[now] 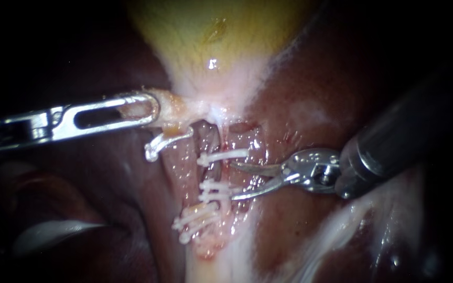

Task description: Go to the cutting position right tube

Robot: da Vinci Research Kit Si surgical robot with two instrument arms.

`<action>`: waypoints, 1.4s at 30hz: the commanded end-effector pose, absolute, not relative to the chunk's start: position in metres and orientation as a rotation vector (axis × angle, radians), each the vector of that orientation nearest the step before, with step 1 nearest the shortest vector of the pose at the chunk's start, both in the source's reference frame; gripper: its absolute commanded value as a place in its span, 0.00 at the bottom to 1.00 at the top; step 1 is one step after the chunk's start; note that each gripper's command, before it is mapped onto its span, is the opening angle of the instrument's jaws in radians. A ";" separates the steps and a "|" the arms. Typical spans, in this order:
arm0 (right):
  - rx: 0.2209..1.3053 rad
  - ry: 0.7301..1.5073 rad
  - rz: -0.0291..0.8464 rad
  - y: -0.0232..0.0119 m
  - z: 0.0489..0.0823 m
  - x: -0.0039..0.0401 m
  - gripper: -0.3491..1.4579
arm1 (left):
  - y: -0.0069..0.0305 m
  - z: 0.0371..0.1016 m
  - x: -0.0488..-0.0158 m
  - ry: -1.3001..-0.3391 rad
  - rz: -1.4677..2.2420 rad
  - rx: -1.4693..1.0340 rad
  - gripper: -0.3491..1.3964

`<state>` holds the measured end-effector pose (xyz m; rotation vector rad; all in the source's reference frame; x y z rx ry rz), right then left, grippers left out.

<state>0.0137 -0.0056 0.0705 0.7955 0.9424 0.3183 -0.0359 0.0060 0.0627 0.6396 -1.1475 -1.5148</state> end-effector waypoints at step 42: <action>1.073 1.071 0.446 -0.0061 0.0715 0.0178 0.97 | 0.0059 0.0625 -0.0360 -1.147 -1.516 0.639 0.00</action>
